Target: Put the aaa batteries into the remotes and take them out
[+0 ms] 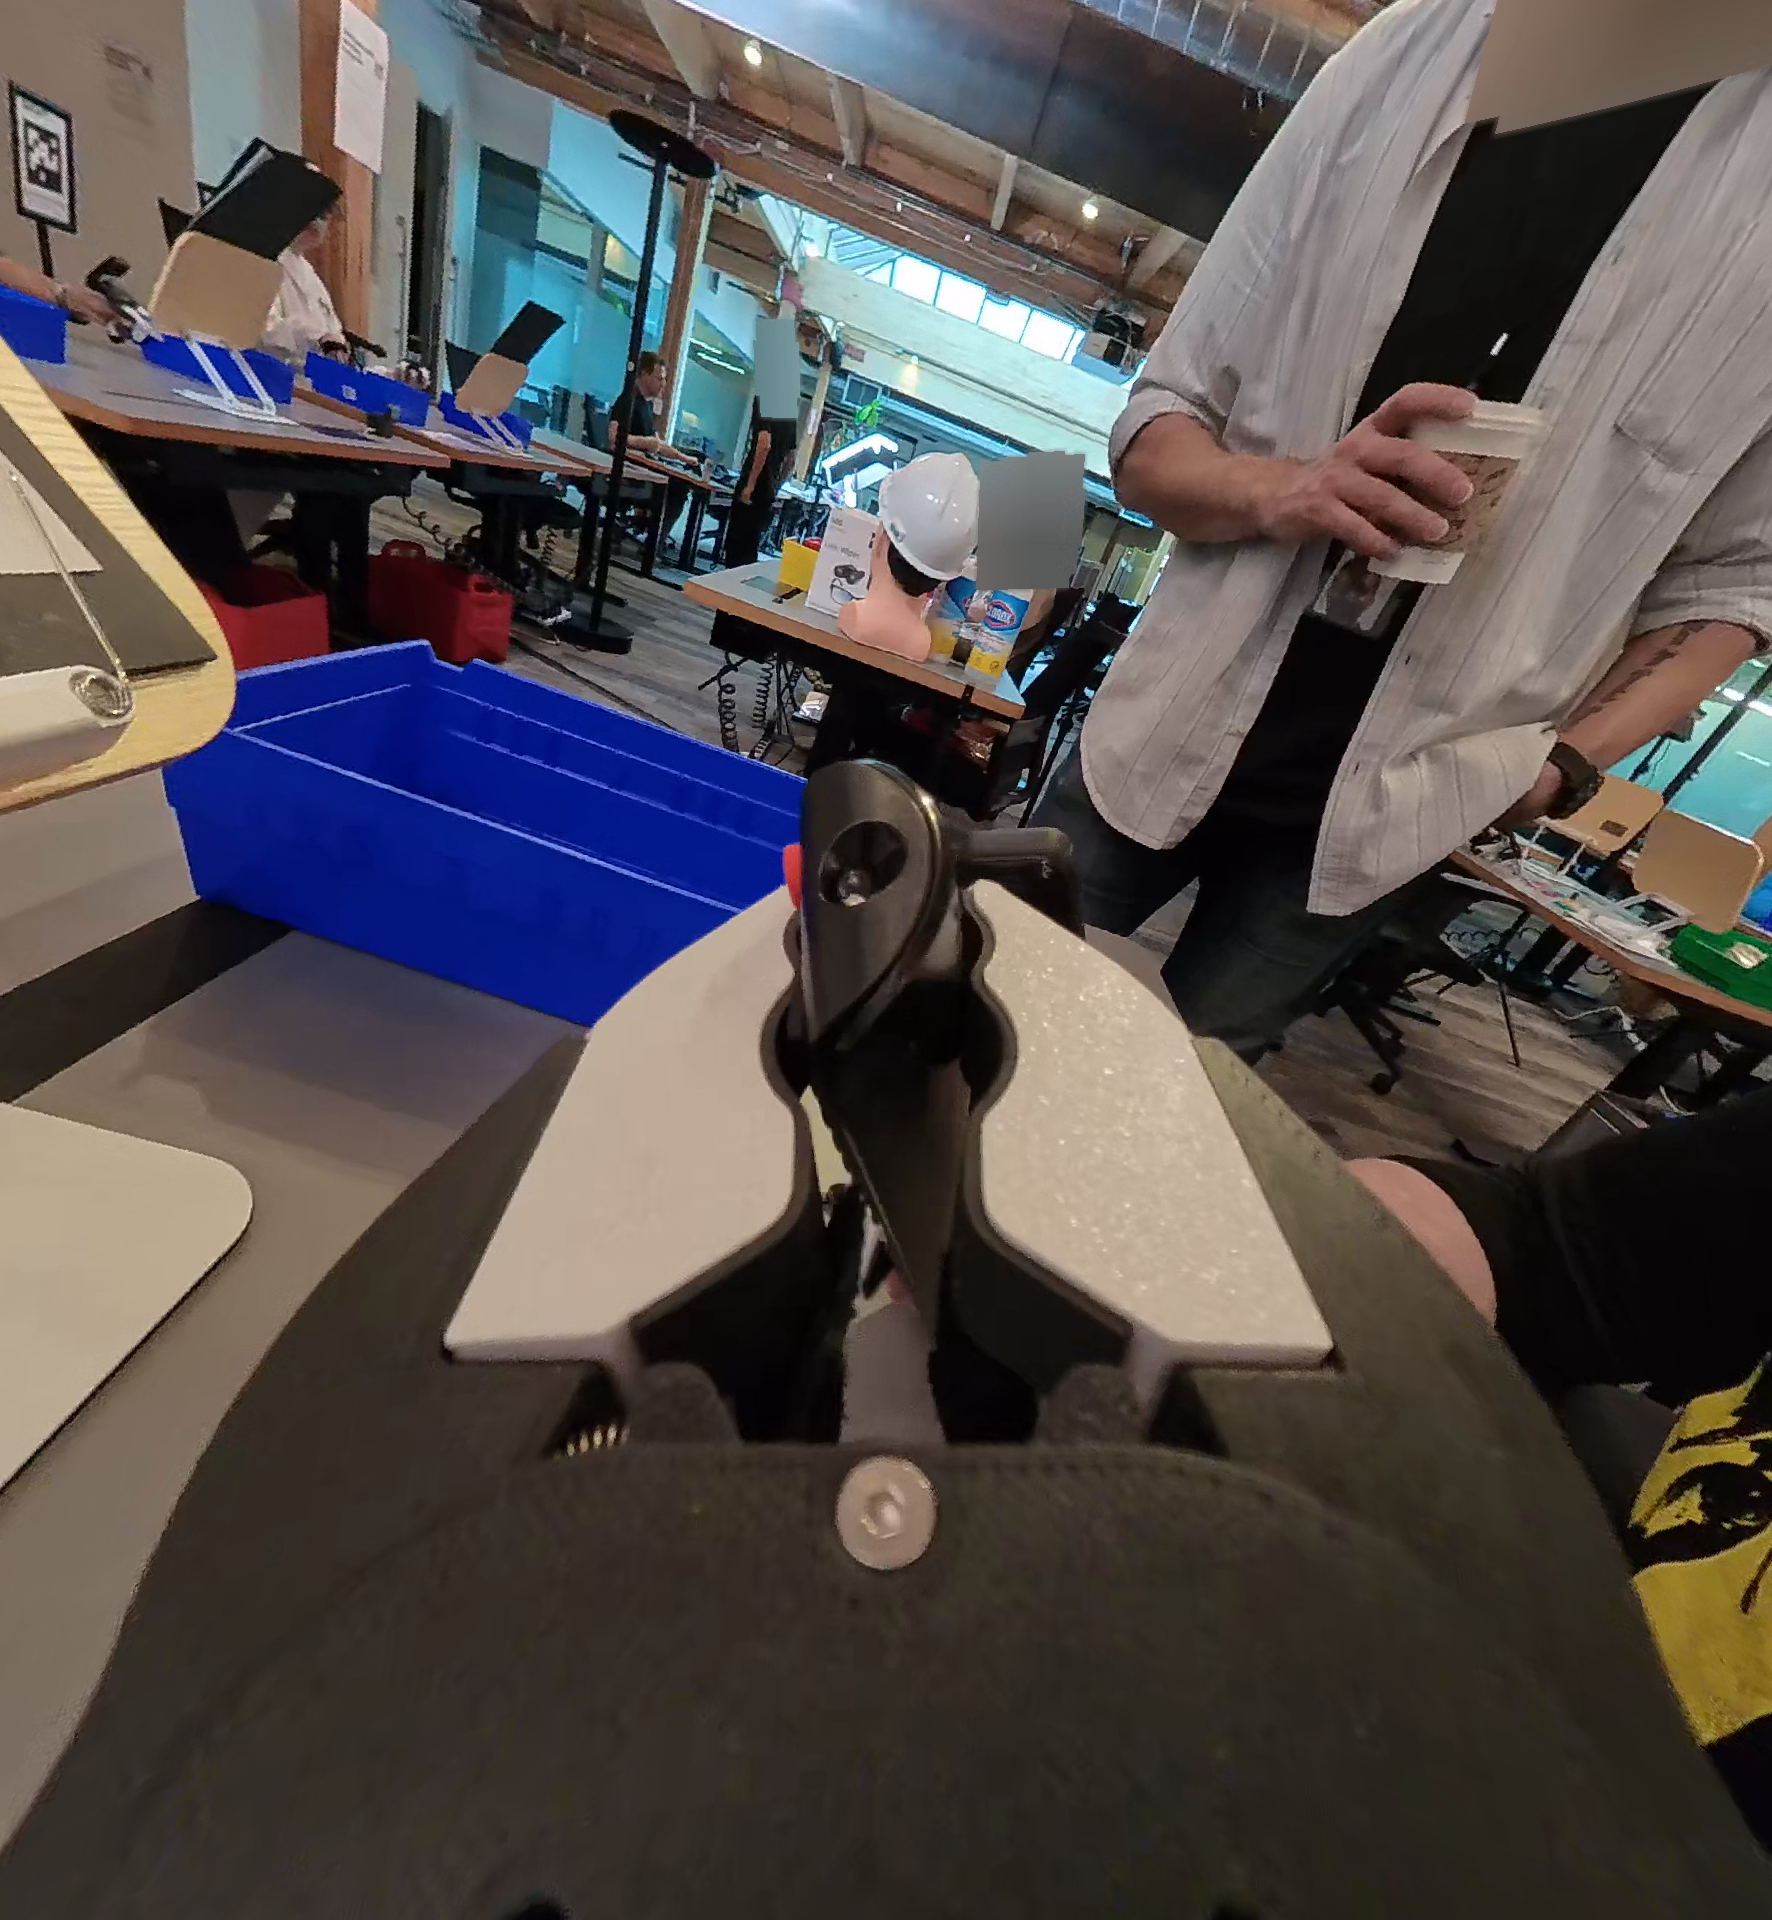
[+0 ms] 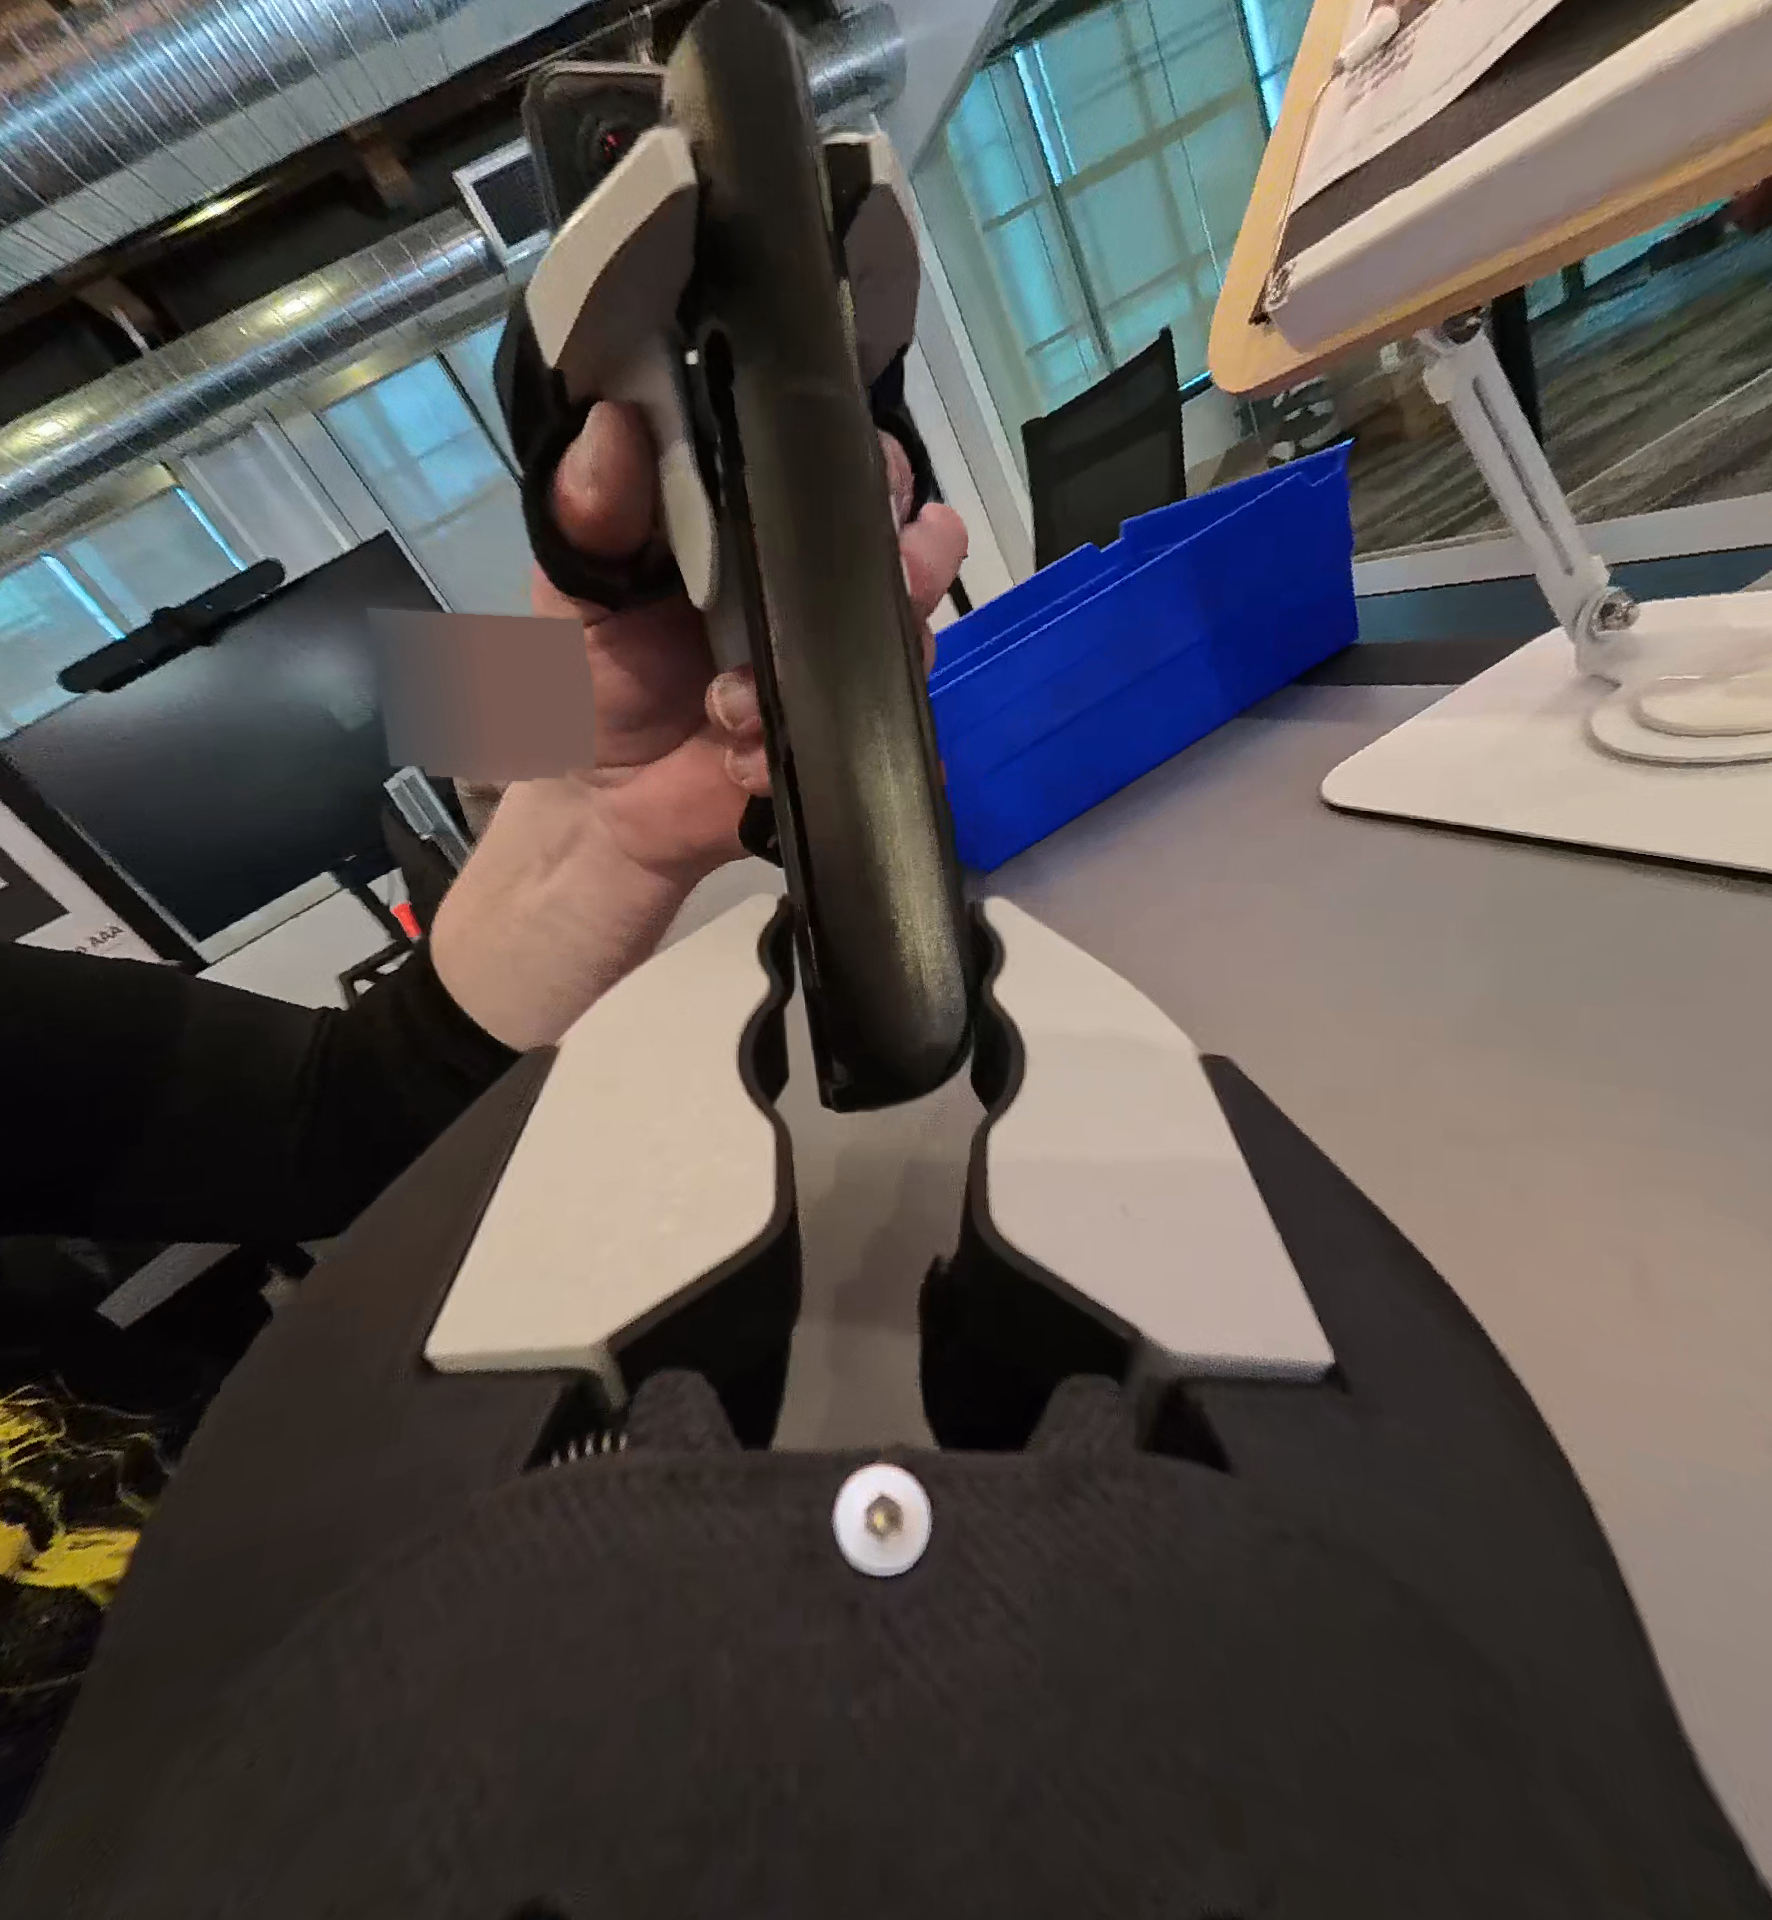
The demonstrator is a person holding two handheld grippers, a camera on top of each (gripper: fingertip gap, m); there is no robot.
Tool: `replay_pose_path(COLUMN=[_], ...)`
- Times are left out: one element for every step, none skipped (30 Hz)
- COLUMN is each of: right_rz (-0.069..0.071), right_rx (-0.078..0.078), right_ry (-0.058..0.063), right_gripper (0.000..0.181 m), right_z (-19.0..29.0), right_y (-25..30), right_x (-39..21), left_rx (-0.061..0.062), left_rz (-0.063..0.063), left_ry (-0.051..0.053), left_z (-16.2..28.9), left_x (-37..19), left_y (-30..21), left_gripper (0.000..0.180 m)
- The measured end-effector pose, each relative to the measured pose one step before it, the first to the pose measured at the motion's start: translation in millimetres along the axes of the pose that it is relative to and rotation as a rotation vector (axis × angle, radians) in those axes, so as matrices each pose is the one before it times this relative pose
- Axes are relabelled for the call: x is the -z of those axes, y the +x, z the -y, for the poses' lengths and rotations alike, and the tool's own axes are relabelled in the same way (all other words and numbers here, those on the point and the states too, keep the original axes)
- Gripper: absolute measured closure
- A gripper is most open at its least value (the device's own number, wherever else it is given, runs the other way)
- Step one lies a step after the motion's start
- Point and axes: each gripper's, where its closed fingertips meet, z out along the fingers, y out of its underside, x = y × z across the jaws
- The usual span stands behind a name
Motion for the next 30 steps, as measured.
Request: replay_pose_path(right_rz=[0.033, 0.0262, 0.0264, 0.0414, 0.022, 0.003, 0.0232, 0.0231, 0.0016, -0.0004, 0.0145, 0.0228, 0.0106, -0.0061, 0.0022, -0.0015, 0.0027, -0.0066, -0.0148, -0.0294, -0.0361, -0.0363, -0.029, -0.0382, -0.0304, -0.0229, -0.0203, -0.0158, -0.0218, -0.0206], right_rx=[-0.0181, -0.018, -0.0108, -0.0173, -0.0161, -0.0024, -0.0095, -0.0159, -0.0164, -0.0121, -0.0088, -0.0052, -0.0008, 0.0023, -0.0017, -0.0004, -0.0016, -0.0034, 0.0028, 0.0161, 0.0183, 0.0137, 0.0071, -0.0011, 0.001, -0.0077, -0.0158, -0.0062, -0.0028, -0.0175], right_ry=[-0.0106, -0.0015, -0.0039, 0.007, 0.0077, -0.0068, -0.016, 0.0014, -0.0101, -0.0202, 0.005, 0.0042, -0.006, -0.0134, -0.0102, -0.0003, -0.0038, -0.0001, 0.003, 0.0007, 0.0056, 0.0096, 0.0179, 0.019, 0.0295, 0.0303, 0.0227, 0.0246, 0.0153, -0.009], right_gripper=[0.152, 0.154, 0.157, 0.161, 0.161, 0.161, 0.161, 0.162, 0.162, 0.162, 0.162, 0.162, 0.163, 0.163, 0.163, 0.163, 0.163, 0.163, 0.162, 0.161, 0.15, 0.137, 0.134, 0.132, 0.126, 0.121, 0.119, 0.118, 0.115, 0.109], right_z=[-2.0, -0.88, -1.19, 0.62, 0.72, -1.57, -2.95, -0.93, -2.68, -4.07, -0.12, -0.05, -1.14, -2.12, -1.74, -0.01, -0.36, 0.46, 1.25, 0.63, 1.55, 2.59, 3.79, 3.8, 5.25, 5.7, 5.14, 5.16, 3.23, 0.06], right_y=[-3.35, -2.72, -3.21, -5.2, -2.71, -0.54, -3.27, -3.08, 0.68, 1.27, -1.73, -3.65, -1.91, 1.0, -0.13, 0.49, -0.4, 1.27, 2.39, 3.5, 4.12, 4.17, 3.84, 5.41, 3.45, 2.0, 1.11, -0.45, 0.12, 1.01], right_x=[-0.43, -0.36, -0.5, -0.18, -0.58, -1.28, -1.79, -1.35, -1.22, -1.15, -0.78, -1.02, -1.43, -0.96, -0.46, 0.35, 0.07, 0.25, 0.82, 0.84, 0.9, 1.27, 2.19, 2.35, 1.96, 0.91, -0.24, -1.26, -2.27, -3.47], left_rx=[0.0076, 0.0058, 0.0074, 0.0082, 0.0016, -0.0054, -0.0027, 0.0071, 0.0099, 0.003, -0.007, -0.002, 0.0127, 0.0107, 0.0, -0.0021, -0.0012, -0.0054, -0.0111, -0.0089, -0.0112, -0.0189, -0.0227, -0.0194, -0.0164, -0.0188, -0.0152, -0.0117, -0.0234, -0.0355], left_rz=[0.0002, -0.0106, -0.0135, -0.0118, -0.0059, 0.0034, 0.0039, -0.0034, -0.0078, -0.003, 0.0002, -0.0061, -0.012, -0.0061, 0.0035, 0.0028, 0.0095, 0.0131, 0.0028, 0.0061, 0.0248, 0.0268, 0.0199, 0.0207, 0.0196, 0.0136, 0.0091, 0.0102, 0.015, 0.0212], left_ry=[0.0012, 0.0024, 0.003, 0.0082, 0.0073, 0.004, 0.0129, 0.0268, 0.0245, -0.0062, -0.0192, -0.0027, 0.0013, -0.0089, -0.012, -0.0092, -0.0101, -0.0034, 0.0041, -0.0035, -0.0003, 0.0066, -0.0007, -0.002, 0.0032, -0.0006, 0.0008, 0.0055, -0.0042, -0.0148], left_z=[-0.17, 0.0, 0.35, 1.25, 1.01, 0.54, 1.61, 3.8, 4.28, 0.55, -1.56, 0.16, 0.26, -1.44, -1.47, -0.73, -0.31, 0.28, 0.76, -0.2, 0.36, 1.49, 0.9, 0.85, 1.54, 1.03, 1.05, 1.33, -0.27, -1.72], left_x=[0.27, 0.2, 0.22, 0.56, 0.59, 0.22, 0.47, 1.05, 1.51, 1.08, 0.68, 0.43, -0.28, -0.81, -0.28, 0.21, 0.39, 0.24, -0.25, -0.37, 0.13, 0.84, 0.75, 0.76, 0.79, 0.48, 0.2, 0.04, -0.63, -1.39], left_y=[-0.93, 0.34, 0.72, 0.44, 0.19, -0.74, -0.66, -0.04, 0.46, -0.05, -0.15, 0.85, 1.6, 0.61, -0.31, 0.1, -0.66, -0.61, 1.05, 0.28, -2.12, -2.25, -1.2, -1.35, -1.16, -0.22, 0.18, 0.1, -0.08, -0.23], left_gripper=[0.155, 0.155, 0.154, 0.153, 0.152, 0.151, 0.15, 0.148, 0.147, 0.152, 0.152, 0.151, 0.151, 0.152, 0.153, 0.154, 0.154, 0.154, 0.154, 0.155, 0.155, 0.156, 0.155, 0.155, 0.156, 0.156, 0.156, 0.156, 0.156, 0.156])
